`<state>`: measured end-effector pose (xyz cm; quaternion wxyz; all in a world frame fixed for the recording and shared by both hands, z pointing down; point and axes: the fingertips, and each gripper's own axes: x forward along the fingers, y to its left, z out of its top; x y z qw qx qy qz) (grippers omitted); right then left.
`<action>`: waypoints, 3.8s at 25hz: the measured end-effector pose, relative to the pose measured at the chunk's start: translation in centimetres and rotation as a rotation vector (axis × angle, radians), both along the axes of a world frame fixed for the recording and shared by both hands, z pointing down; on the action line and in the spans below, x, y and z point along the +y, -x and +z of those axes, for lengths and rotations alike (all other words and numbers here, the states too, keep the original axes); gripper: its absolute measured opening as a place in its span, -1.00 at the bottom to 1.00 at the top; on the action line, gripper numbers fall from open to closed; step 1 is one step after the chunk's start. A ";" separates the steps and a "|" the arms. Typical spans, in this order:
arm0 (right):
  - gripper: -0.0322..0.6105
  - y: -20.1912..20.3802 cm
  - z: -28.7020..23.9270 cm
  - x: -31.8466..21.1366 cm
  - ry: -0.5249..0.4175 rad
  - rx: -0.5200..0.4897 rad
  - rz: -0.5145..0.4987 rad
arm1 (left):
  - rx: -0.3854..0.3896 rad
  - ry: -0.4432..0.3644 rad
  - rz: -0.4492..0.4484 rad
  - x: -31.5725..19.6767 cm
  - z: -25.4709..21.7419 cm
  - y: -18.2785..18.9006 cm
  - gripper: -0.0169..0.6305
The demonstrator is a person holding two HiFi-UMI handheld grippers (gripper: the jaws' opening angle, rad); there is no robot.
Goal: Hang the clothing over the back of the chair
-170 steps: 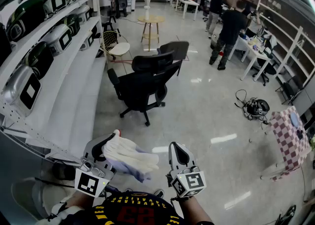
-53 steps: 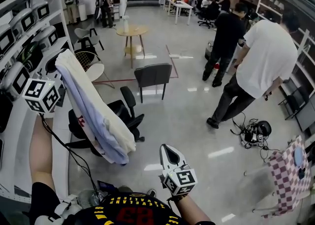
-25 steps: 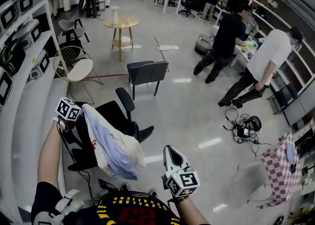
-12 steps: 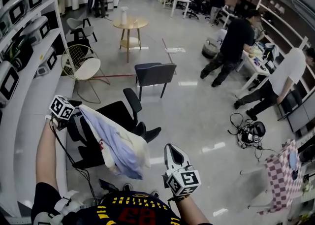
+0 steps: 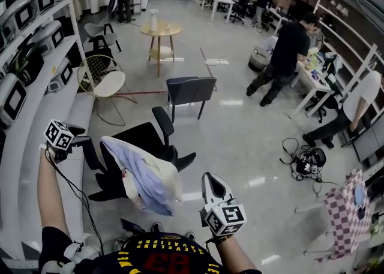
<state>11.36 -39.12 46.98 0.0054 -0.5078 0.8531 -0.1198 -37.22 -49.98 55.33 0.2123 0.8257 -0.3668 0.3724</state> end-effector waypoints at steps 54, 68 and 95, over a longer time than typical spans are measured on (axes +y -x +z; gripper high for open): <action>-0.88 1.2 -10.9 4.6 -0.287 -0.009 -0.189 | 0.491 -1.028 -0.165 18.6 -24.6 -30.4 -0.94; -0.88 1.7 -10.6 4.7 -0.300 0.017 -0.194 | 0.519 -1.004 -0.174 18.5 -24.1 -30.0 -0.94; -0.88 2.8 -10.7 5.0 -0.307 0.023 -0.206 | 0.492 -0.955 -0.189 18.1 -22.3 -29.0 -0.94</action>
